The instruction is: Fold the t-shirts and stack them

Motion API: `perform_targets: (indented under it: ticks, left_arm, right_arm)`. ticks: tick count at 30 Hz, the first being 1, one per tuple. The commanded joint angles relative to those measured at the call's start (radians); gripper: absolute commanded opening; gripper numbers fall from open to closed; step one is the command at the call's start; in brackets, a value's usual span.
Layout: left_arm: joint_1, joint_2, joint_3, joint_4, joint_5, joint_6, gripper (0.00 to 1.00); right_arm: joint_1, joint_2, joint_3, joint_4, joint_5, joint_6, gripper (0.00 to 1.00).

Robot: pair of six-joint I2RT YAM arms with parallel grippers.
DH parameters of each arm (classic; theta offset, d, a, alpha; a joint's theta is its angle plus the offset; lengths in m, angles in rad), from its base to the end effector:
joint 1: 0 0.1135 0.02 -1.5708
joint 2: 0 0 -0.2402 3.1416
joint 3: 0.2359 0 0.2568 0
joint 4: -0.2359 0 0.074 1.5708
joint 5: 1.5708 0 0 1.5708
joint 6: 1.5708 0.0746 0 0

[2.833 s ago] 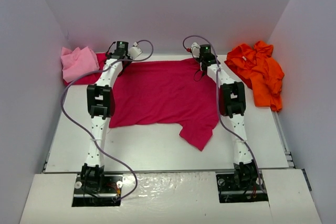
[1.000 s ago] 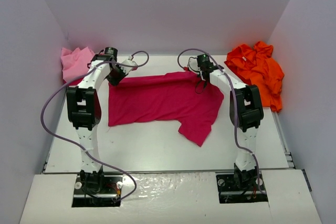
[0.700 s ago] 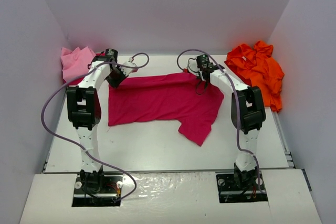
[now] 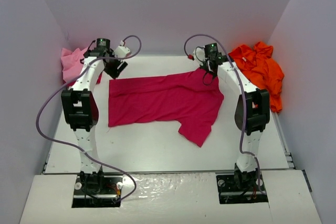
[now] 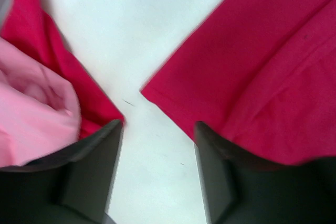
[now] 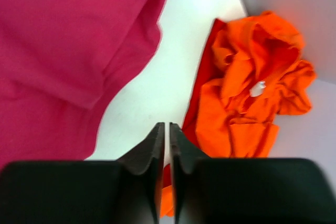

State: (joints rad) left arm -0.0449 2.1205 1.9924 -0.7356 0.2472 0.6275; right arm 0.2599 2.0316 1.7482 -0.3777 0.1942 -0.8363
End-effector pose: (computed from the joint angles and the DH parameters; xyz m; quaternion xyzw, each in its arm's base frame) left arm 0.4945 -0.0405 0.2347 0.3474 0.8648 -0.0121 0.3623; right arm 0.4864 0.1144 0.2261 -0.4295 0.7853 -0.2078 0.3945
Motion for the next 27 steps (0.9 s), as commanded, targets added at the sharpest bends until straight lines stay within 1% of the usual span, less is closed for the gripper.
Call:
perform_targets:
  ticks: [1,2,3,9,13,16,19,23,27]
  left_arm:
    - [-0.007,0.039,0.123,0.005,0.014,-0.059,0.18]
    - [-0.008,0.051,0.132,0.011,0.01,-0.061,0.03]
    - [-0.011,0.058,0.143,0.025,0.007,-0.079,0.0]
    - [-0.035,0.137,0.187,0.024,0.03,-0.118,0.0]
    - [-0.049,0.178,0.2,0.016,0.041,-0.123,0.0]
    - [-0.057,0.199,0.204,0.014,0.052,-0.115,0.0]
    - [-0.064,0.236,0.24,-0.027,0.07,-0.112,0.0]
    - [-0.072,0.298,0.304,-0.106,0.06,-0.106,0.0]
    - [-0.066,0.392,0.404,-0.213,-0.008,-0.1,0.0]
  right_arm:
    - [0.004,0.07,0.135,0.009,-0.016,0.045,0.0]
    - [0.006,0.084,0.151,0.009,-0.024,0.046,0.0]
    - [0.011,0.109,0.165,0.008,-0.04,0.057,0.0]
    - [0.022,0.256,0.299,0.007,-0.085,0.118,0.0]
    - [0.024,0.339,0.367,0.006,-0.122,0.131,0.0]
    - [0.025,0.391,0.412,0.006,-0.126,0.133,0.0]
    - [0.027,0.436,0.445,0.001,-0.12,0.141,0.0]
    - [0.03,0.457,0.441,-0.032,-0.062,0.136,0.0]
    - [0.014,0.451,0.349,-0.071,0.034,0.111,0.0]
